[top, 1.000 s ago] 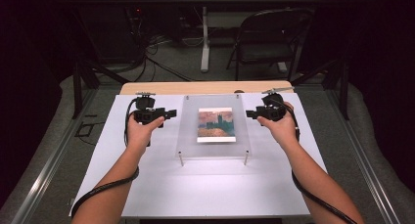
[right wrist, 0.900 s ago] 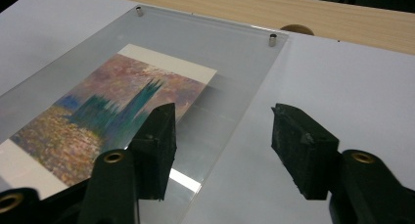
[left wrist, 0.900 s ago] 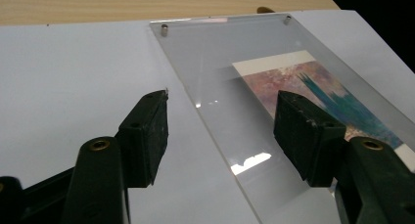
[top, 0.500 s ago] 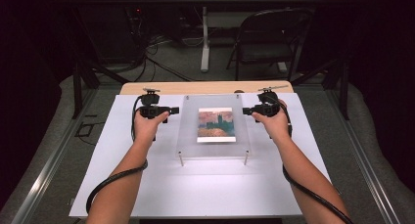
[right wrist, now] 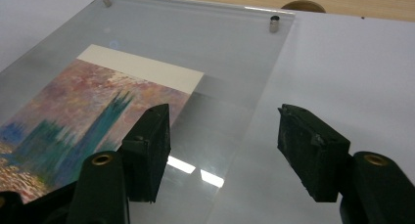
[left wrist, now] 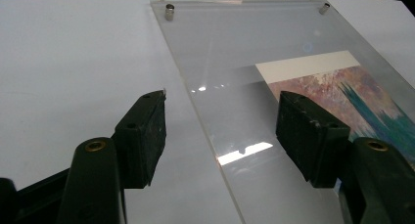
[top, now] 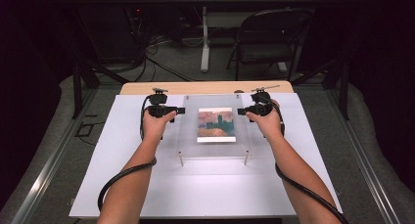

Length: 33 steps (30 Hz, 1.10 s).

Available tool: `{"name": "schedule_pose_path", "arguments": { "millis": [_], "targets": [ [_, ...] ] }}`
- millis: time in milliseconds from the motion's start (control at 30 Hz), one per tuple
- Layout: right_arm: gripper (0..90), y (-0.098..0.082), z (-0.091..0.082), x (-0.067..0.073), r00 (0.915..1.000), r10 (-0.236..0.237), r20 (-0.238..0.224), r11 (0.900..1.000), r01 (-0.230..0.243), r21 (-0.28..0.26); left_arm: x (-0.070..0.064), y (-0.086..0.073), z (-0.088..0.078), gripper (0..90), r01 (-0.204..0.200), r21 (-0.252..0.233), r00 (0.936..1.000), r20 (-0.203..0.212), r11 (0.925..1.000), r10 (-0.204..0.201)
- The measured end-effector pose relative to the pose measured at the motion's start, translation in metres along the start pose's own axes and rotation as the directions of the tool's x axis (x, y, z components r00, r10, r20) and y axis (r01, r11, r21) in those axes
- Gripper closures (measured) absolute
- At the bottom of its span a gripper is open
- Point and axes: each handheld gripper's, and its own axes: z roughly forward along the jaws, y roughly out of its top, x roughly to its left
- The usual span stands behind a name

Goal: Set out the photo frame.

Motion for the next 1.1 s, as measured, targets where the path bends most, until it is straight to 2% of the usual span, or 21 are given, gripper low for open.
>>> {"name": "schedule_pose_path", "arguments": {
  "millis": [167,300,433,767,900,1000,1100],
  "targets": [
    [36.5,0.004,0.004,0.007,0.9997,-0.010,-0.021,1.000,0.010,0.010,-0.004,0.002,0.007,35.7,0.003,0.008,1.0000,0.002,1.0000,-0.003],
    [36.5,0.006,0.007,0.012,0.9995,-0.017,-0.028,1.000,0.017,0.017,-0.005,0.002,0.012,35.7,-0.006,0.032,0.9999,0.014,0.9995,0.006],
    [36.5,0.008,0.011,0.017,0.9990,-0.028,-0.036,0.999,0.029,0.028,-0.005,0.002,0.018,35.7,0.006,0.051,0.9997,0.022,0.9987,-0.007],
    [36.4,0.004,0.017,0.014,0.9996,0.000,-0.029,0.999,0.002,0.046,-0.008,0.002,0.026,35.5,0.010,0.080,0.9992,0.037,0.9967,-0.014],
    [36.5,0.002,0.019,0.009,0.9991,0.020,-0.037,0.998,-0.017,0.060,-0.009,0.000,0.031,35.4,0.017,0.094,0.9990,0.038,0.9954,-0.021],
    [36.4,0.002,0.019,0.007,0.9969,0.058,-0.054,0.997,-0.055,0.053,-0.009,-0.002,0.036,34.9,0.021,0.107,0.9987,0.044,0.9941,-0.025],
    [36.4,0.002,0.019,0.005,0.9965,0.060,-0.059,0.997,-0.056,0.057,-0.008,-0.003,0.037,34.6,0.023,0.110,0.9987,0.044,0.9937,-0.028]
  ]
}}
